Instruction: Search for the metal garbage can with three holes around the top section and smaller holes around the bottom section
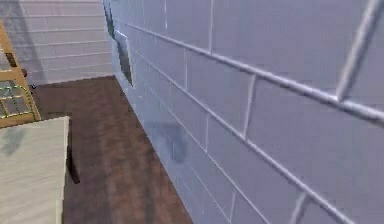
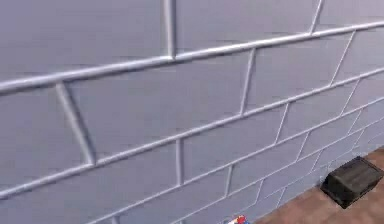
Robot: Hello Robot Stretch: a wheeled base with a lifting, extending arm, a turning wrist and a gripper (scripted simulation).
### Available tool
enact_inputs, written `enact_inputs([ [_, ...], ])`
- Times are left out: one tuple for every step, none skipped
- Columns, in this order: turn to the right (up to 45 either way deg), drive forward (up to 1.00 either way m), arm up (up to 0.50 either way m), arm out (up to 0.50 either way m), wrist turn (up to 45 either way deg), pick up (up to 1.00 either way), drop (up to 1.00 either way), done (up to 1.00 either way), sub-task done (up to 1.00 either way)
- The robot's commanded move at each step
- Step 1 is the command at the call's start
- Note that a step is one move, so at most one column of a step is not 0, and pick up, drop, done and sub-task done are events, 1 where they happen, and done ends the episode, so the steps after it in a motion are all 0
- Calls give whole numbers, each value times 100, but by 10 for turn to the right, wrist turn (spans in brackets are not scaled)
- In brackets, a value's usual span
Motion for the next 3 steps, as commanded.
enact_inputs([
  [-240, 0, 0, 0, 0, 0, 0, 0, 0],
  [0, 100, 0, 0, 0, 0, 0, 0, 0],
  [0, 95, 0, 0, 0, 0, 0, 0, 0],
])
